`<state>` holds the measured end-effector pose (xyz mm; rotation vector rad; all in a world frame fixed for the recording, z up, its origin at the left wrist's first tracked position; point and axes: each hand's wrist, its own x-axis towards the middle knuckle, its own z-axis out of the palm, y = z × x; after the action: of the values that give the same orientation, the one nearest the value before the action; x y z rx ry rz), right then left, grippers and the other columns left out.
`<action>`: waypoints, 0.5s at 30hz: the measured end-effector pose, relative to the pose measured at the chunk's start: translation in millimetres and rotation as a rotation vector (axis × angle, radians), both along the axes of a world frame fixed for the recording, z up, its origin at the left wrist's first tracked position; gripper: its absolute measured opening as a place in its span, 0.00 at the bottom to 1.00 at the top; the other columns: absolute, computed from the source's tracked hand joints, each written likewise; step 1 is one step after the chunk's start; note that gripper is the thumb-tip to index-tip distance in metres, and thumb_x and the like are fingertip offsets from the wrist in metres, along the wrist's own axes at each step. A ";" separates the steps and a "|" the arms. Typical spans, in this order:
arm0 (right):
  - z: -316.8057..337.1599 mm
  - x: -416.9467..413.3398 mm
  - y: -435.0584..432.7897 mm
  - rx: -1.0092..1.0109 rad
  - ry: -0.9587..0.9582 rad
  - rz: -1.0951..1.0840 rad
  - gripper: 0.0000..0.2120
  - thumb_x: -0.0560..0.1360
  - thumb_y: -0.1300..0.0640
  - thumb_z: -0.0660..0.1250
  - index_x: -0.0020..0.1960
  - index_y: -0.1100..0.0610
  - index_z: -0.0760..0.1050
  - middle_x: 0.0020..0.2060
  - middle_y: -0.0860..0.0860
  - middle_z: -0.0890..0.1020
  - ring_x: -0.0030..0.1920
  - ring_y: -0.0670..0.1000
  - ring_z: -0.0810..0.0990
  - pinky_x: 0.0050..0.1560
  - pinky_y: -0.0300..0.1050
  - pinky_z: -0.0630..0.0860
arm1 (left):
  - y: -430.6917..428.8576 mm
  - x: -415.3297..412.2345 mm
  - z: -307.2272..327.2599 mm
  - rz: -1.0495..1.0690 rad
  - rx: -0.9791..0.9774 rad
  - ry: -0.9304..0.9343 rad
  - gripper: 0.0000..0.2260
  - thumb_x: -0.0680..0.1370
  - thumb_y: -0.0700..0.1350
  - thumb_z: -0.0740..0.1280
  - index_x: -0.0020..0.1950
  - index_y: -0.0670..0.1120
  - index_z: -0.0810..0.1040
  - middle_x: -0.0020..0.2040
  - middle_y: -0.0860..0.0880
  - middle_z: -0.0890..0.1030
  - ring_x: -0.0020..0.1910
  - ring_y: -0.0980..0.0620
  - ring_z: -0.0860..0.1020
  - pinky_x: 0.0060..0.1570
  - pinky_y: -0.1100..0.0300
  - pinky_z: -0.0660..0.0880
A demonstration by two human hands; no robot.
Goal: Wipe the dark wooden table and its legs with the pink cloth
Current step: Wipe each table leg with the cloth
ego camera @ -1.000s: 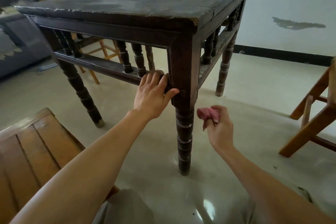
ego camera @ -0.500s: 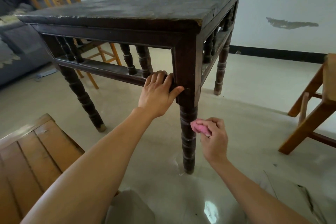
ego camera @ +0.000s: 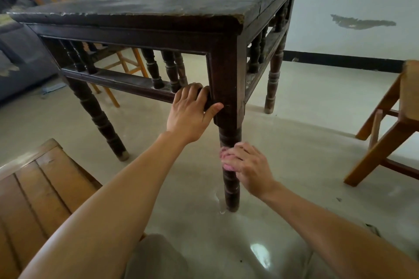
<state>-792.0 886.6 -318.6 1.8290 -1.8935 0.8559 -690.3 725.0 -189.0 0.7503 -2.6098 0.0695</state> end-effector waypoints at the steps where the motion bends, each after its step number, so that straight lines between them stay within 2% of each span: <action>1: -4.8 -12.7 11.4 -0.023 -0.067 -0.063 0.05 0.69 0.62 0.73 0.44 0.54 0.85 0.46 0.48 0.84 0.48 0.52 0.77 0.44 0.45 0.77 | 0.6 -1.1 0.2 0.000 0.000 0.004 0.32 0.78 0.66 0.43 0.67 0.46 0.70 0.65 0.44 0.72 0.66 0.43 0.67 0.71 0.47 0.60; 4: -12.8 -49.6 24.9 -0.079 -0.466 -0.400 0.08 0.71 0.65 0.73 0.45 0.53 0.85 0.46 0.50 0.82 0.47 0.54 0.78 0.43 0.53 0.80 | 1.0 -1.8 -1.0 0.006 -0.008 0.035 0.30 0.79 0.66 0.45 0.65 0.46 0.70 0.64 0.44 0.72 0.65 0.43 0.68 0.70 0.46 0.62; 6: -6.6 -54.5 12.1 -0.161 -0.727 -0.499 0.13 0.72 0.67 0.70 0.50 0.52 0.83 0.47 0.50 0.80 0.45 0.54 0.80 0.45 0.56 0.80 | 0.8 -1.7 -3.6 0.011 -0.016 0.057 0.29 0.80 0.65 0.46 0.64 0.45 0.71 0.63 0.44 0.72 0.64 0.43 0.68 0.69 0.46 0.62; 8: 11.2 -34.5 -11.3 -0.283 -0.953 -0.476 0.15 0.74 0.69 0.67 0.54 0.51 0.79 0.49 0.50 0.79 0.46 0.51 0.81 0.49 0.53 0.81 | 0.9 -2.2 -4.4 0.014 -0.021 0.063 0.29 0.80 0.65 0.46 0.63 0.45 0.71 0.63 0.43 0.73 0.63 0.42 0.69 0.68 0.47 0.62; 9: 18.7 -18.1 -21.2 -0.308 -1.023 -0.467 0.15 0.76 0.69 0.65 0.56 0.52 0.78 0.51 0.49 0.79 0.48 0.48 0.81 0.53 0.47 0.80 | 1.4 -2.7 -4.4 0.015 -0.022 0.061 0.29 0.80 0.65 0.46 0.63 0.44 0.72 0.62 0.43 0.73 0.63 0.42 0.69 0.68 0.47 0.62; 11: 21.8 15.0 -30.7 -0.317 -1.011 -0.510 0.15 0.77 0.68 0.63 0.61 0.54 0.75 0.54 0.49 0.76 0.49 0.40 0.77 0.54 0.30 0.73 | 2.9 -3.8 -3.8 0.019 -0.024 0.058 0.30 0.79 0.65 0.46 0.63 0.44 0.72 0.62 0.43 0.73 0.62 0.42 0.69 0.67 0.47 0.62; 12: 16.0 28.5 -29.1 -0.321 -0.974 -0.521 0.15 0.77 0.69 0.63 0.62 0.57 0.73 0.55 0.51 0.75 0.49 0.40 0.77 0.51 0.28 0.73 | 3.3 -4.2 -3.6 0.021 -0.026 0.055 0.30 0.79 0.65 0.45 0.62 0.44 0.72 0.62 0.43 0.73 0.62 0.42 0.69 0.67 0.47 0.63; 13: 7.6 39.7 -24.3 -0.324 -0.911 -0.495 0.15 0.76 0.70 0.62 0.61 0.60 0.73 0.54 0.53 0.75 0.48 0.43 0.77 0.50 0.32 0.75 | 3.3 -4.3 -3.7 0.025 -0.026 0.055 0.31 0.79 0.65 0.45 0.62 0.44 0.72 0.62 0.43 0.73 0.62 0.42 0.69 0.67 0.47 0.63; 15: -11.4 52.6 -11.8 -0.280 -0.740 -0.353 0.16 0.71 0.72 0.65 0.57 0.61 0.78 0.52 0.56 0.76 0.46 0.50 0.77 0.46 0.45 0.81 | 2.7 -3.8 -4.1 0.033 -0.031 0.062 0.31 0.79 0.65 0.44 0.62 0.44 0.72 0.62 0.42 0.73 0.62 0.42 0.69 0.67 0.46 0.63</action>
<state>-739.5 874.8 -330.0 1.0255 -2.2494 1.7113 -694.0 727.7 -193.1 0.7721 -2.5323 0.0941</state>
